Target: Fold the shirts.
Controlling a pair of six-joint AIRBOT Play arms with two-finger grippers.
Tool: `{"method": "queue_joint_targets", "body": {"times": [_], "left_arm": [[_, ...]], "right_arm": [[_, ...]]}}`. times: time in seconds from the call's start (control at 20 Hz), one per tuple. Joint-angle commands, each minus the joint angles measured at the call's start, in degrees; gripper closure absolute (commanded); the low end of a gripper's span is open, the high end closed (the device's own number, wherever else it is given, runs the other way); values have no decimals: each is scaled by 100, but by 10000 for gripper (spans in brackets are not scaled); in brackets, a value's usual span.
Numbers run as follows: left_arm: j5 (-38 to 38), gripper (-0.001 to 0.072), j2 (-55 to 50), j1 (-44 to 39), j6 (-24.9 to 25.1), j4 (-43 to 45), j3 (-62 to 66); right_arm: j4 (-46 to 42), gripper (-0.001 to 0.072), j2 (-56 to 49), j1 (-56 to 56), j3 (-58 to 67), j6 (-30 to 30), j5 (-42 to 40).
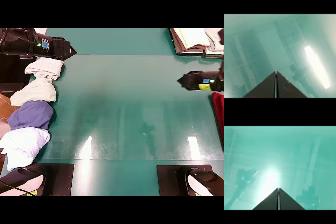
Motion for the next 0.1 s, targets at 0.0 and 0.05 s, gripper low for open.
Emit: {"method": "queue_joint_targets", "body": {"times": [0.0,0.05], "left_arm": [[2,682,0,0,0,0,0],[2,683,-2,0,0,2,0]], "right_arm": [[22,695,15,518,2,11,-59],[24,695,15,516,2,46,-55]]}}
